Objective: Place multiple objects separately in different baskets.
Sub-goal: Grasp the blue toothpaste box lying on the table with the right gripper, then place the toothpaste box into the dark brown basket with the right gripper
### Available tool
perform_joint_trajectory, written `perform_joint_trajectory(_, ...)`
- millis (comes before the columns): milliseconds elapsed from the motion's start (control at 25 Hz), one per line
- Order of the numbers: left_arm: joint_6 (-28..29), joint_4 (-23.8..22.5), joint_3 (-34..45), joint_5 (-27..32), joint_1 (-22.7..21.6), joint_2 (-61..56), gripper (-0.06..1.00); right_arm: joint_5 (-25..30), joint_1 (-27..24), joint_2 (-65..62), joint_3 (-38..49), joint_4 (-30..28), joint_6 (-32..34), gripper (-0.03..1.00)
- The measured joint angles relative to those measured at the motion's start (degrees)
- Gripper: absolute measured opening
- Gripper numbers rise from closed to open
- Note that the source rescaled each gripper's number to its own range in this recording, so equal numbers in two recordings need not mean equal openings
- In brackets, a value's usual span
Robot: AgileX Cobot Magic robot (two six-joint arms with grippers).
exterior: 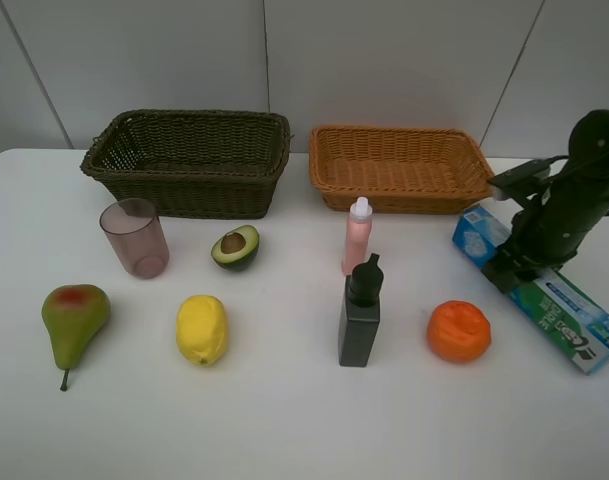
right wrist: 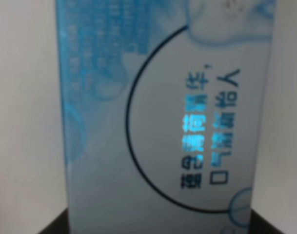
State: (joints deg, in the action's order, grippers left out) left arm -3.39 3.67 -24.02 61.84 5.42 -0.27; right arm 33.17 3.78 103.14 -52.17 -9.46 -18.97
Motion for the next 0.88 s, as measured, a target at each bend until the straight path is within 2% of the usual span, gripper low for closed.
perform_joint_trajectory(320, 0.0, 0.0, 0.0, 0.0, 0.0, 0.0, 1.0, 3.3, 0.0, -8.9, 0.0, 0.0, 0.0, 0.16)
perform_joint_trajectory(480, 0.0, 0.0, 0.0, 0.0, 0.0, 0.0, 1.0, 6.8, 1.1, -12.3, -0.6, -1.4, 0.0, 0.16)
perform_joint_trajectory(680, 0.0, 0.0, 0.0, 0.0, 0.0, 0.0, 1.0, 15.3, 7.2, -12.9, -7.2, -4.8, 0.0, 0.16)
perform_joint_trajectory(880, 0.0, 0.0, 0.0, 0.0, 0.0, 0.0, 1.0, 19.7, 14.5, -12.3, -16.7, -7.0, 0.0, 0.16)
